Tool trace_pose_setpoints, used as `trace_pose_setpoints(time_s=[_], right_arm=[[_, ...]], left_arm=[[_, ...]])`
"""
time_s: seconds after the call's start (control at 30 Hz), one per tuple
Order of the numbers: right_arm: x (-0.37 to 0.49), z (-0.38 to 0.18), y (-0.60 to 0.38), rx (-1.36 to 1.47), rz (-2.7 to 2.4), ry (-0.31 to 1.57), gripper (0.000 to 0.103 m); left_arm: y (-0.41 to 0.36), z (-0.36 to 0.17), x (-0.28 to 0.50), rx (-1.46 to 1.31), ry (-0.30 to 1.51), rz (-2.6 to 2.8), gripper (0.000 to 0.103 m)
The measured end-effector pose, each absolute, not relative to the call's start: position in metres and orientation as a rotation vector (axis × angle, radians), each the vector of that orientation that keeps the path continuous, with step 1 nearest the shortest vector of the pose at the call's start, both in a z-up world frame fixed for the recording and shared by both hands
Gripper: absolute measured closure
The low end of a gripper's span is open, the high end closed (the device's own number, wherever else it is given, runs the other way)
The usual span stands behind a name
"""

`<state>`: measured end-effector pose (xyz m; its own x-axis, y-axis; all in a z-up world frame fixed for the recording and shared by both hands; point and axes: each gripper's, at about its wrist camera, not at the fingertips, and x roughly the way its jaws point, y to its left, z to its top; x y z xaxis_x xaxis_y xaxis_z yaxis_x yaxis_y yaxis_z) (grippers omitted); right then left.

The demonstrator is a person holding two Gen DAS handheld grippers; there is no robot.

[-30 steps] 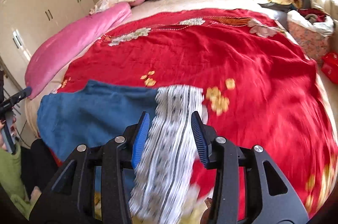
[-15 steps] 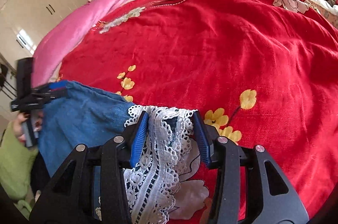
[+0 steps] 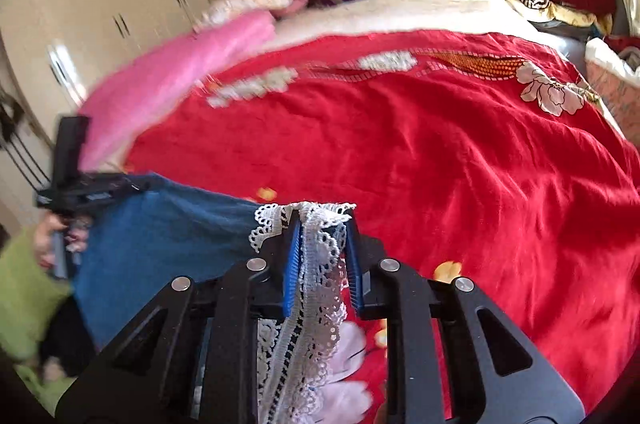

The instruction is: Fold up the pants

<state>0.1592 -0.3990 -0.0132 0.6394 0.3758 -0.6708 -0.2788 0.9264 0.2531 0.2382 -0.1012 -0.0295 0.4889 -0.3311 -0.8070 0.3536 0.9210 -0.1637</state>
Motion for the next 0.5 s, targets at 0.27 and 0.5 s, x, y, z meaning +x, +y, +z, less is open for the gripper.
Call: trace_pose_setpoints(time_s=[0.27, 0.5], right_arm=[[0.164, -0.04, -0.385, -0.011, 0.278, 0.88, 0.081], [0.114, -0.001, -0.411, 0.153, 0.257, 0.781, 0.066]], left_arm=[[-0.091, -0.044, 0.24, 0.017, 0.973, -0.392, 0.07], [-0.061, -0.005, 0.197, -0.006, 0.872, -0.328, 0.035]])
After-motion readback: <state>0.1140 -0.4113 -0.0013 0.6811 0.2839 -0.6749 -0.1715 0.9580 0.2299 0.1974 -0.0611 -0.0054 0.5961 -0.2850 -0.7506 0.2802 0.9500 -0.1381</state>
